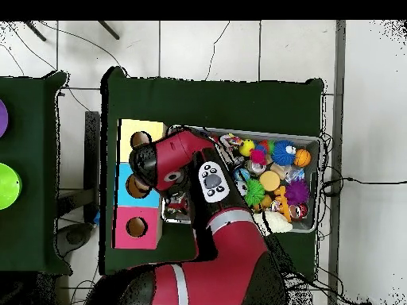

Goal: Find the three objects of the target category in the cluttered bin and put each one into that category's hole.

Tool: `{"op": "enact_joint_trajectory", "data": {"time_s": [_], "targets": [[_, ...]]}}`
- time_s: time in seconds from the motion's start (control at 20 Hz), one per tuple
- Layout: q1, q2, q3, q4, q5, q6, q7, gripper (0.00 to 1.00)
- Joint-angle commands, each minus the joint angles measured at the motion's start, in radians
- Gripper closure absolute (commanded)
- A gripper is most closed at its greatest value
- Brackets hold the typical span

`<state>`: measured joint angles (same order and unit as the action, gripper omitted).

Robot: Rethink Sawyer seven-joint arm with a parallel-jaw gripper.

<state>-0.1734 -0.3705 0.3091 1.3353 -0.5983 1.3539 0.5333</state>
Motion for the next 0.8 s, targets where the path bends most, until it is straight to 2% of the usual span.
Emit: {"op": "enact_joint_trajectory", "data": {"time_s": [0.05,0.8], "targets": [[-0.024,0.072,0.057,0.032,-0.014,-0.1,-0.001,0.0],[-0.025,0.114,0.058,0.02,-0.019,-0.109,0.005,0.0]]}}
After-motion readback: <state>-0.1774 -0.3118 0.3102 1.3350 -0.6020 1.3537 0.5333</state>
